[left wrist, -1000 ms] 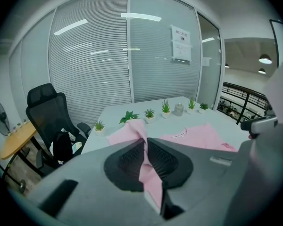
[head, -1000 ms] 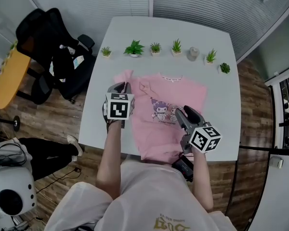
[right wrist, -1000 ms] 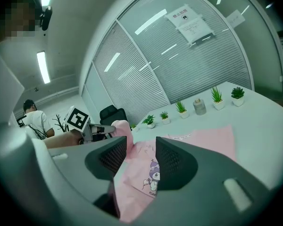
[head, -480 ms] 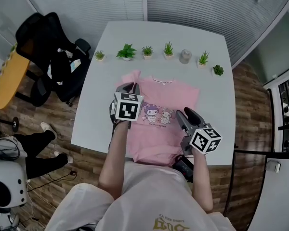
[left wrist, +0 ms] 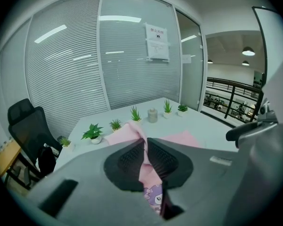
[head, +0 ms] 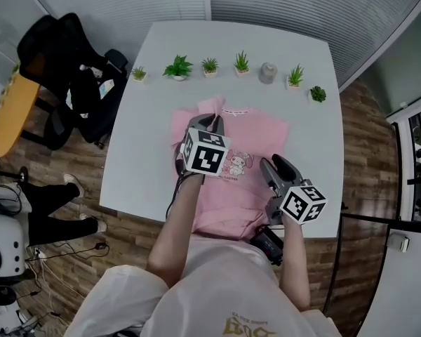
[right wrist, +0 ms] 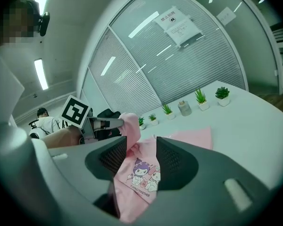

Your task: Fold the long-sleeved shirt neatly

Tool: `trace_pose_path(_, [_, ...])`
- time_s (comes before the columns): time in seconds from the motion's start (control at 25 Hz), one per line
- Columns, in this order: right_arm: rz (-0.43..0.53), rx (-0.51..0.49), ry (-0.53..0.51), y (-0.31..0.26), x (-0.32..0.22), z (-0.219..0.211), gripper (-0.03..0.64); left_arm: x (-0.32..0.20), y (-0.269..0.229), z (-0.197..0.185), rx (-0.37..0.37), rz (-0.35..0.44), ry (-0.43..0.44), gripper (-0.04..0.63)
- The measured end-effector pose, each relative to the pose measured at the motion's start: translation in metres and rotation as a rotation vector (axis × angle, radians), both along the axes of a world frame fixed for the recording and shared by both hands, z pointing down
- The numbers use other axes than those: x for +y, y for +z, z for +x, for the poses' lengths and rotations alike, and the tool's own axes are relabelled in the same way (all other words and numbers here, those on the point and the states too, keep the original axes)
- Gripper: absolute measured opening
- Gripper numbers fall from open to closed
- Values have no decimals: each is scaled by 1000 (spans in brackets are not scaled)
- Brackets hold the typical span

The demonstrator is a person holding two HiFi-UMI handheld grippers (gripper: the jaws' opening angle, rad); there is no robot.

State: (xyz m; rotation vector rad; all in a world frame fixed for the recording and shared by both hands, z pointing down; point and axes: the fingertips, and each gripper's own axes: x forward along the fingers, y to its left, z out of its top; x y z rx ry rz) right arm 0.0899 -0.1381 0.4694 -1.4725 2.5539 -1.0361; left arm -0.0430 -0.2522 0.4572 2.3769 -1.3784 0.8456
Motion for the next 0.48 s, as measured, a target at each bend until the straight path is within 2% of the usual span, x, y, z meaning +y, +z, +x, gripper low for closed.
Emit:
trace_pose_path(0.36, [-32,-11,28,15,2,25,199,3,27,48,-29,-38,64,21])
trace_pose_path(0.48, [-43,-13,34,19,3,32,199,3,42,64,-62,-44,88,22])
